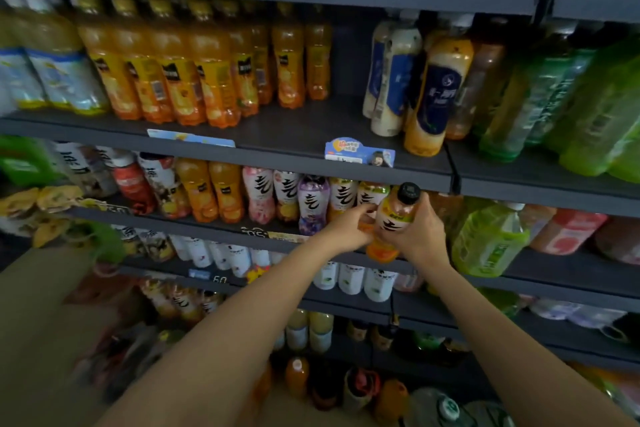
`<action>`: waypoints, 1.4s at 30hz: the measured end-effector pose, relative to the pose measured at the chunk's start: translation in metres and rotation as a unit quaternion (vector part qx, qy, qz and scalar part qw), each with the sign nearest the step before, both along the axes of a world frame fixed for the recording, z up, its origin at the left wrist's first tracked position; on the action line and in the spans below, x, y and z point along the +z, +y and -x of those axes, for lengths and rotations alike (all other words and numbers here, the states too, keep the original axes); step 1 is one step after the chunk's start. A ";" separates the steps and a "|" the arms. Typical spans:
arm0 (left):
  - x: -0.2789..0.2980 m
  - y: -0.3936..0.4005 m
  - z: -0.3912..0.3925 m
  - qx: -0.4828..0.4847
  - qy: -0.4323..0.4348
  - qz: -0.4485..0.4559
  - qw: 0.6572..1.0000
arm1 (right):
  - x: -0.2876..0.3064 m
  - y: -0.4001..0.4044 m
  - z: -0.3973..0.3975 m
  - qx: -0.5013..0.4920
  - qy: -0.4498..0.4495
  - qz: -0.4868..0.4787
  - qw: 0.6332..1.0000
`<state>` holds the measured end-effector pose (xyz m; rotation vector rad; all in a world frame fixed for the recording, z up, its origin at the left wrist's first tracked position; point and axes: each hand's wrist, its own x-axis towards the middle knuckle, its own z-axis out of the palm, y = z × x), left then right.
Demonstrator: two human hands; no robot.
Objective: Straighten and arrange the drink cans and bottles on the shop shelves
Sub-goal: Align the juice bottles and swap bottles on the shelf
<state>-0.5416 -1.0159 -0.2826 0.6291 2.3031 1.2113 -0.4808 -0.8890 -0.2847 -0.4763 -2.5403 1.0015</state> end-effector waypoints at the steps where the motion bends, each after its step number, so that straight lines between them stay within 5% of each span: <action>1: 0.002 -0.007 0.000 0.005 0.003 0.003 1.000 | 0.000 -0.006 0.002 0.015 0.000 0.002 1.000; 11: 0.002 -0.151 0.015 0.089 0.019 0.015 0.996 | 0.003 -0.135 0.044 0.216 0.010 0.007 0.976; 22: -0.036 -0.361 0.067 0.134 -0.048 0.001 0.990 | -0.020 -0.348 0.103 0.251 -0.005 0.045 0.967; 27: -0.046 -0.447 0.114 0.252 0.044 0.088 0.963 | -0.030 -0.418 0.128 0.255 -0.023 0.037 0.966; 31: -0.031 -0.466 0.159 0.374 0.080 0.004 0.924 | -0.038 -0.439 0.147 0.250 -0.012 0.020 0.968; 42: -0.032 -0.437 0.235 0.347 0.045 0.020 0.937 | -0.033 -0.420 0.200 0.185 0.018 0.022 0.982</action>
